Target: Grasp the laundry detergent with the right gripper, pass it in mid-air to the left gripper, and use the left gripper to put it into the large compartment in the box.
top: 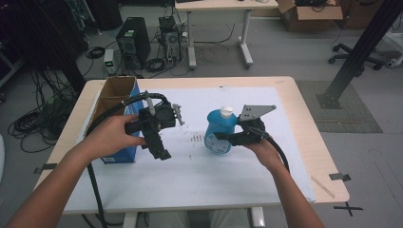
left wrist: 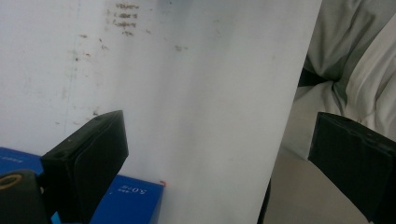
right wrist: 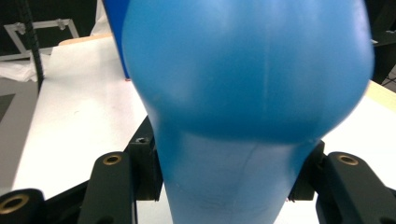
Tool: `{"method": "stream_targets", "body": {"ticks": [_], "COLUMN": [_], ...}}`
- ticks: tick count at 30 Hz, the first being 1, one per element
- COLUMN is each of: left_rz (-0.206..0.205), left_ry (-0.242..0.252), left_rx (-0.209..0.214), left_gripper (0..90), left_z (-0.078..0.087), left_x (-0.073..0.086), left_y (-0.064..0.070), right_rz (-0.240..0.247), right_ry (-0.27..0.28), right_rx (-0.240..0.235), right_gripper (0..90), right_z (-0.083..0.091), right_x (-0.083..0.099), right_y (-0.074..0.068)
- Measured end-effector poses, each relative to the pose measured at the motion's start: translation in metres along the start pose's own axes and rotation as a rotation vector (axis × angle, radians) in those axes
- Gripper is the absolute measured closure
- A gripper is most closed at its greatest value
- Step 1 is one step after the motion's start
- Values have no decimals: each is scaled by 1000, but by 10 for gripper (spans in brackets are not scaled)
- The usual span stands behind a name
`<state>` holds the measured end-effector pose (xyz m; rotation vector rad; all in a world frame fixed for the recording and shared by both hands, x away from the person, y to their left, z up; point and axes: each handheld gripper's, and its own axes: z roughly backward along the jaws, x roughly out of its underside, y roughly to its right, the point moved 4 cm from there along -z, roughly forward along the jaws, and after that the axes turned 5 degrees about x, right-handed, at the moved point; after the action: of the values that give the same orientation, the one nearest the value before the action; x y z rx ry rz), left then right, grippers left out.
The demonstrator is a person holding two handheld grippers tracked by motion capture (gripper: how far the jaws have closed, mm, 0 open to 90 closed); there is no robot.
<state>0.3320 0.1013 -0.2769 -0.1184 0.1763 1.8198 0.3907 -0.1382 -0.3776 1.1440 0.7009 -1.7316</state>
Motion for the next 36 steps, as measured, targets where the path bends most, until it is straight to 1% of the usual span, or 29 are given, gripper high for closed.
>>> {"method": "stream_targets", "body": {"ticks": [3,4,7,14,17,20,23,25,28,33,36], "left_rz": [-2,0,-12,-29,-43,-54,-80,-84,-96,-123,-135], "left_ry": [2,3,9,31,30,47,56,66,65,72,74], "left_rx": [-4,-10,-25,-50,-60,-52,-47,-46,-53,-48,-44], "left_gripper": [50,50,50,50,50,49,51,51,50,51,50], "left_z": [5,6,15,34,40,47,53,58,64,71,72], "left_x": [-2,-3,-9,-19,-24,-29,-34,-37,-41,-48,-52], "left_y": [0,0,1,3,5,8,12,14,16,22,26], "right_rz": [7,21,36,49,59,71,74,76,91,105,112], "right_ry": [-11,-29,-44,-47,-53,-58,-55,-53,-60,-61,-64], "right_rx": [-5,-12,-18,-49,-72,-87,-102,-111,-117,-131,-142], "right_gripper": [433,433,434,434,434,434,434,434,434,434,434], "right_z": [4,9,13,27,33,37,41,42,44,44,42], "right_x": [-2,-4,-8,-25,-34,-41,-47,-50,-55,-61,-63], "right_y": [-1,-3,-7,-18,-24,-29,-33,-36,-40,-45,-48]}}
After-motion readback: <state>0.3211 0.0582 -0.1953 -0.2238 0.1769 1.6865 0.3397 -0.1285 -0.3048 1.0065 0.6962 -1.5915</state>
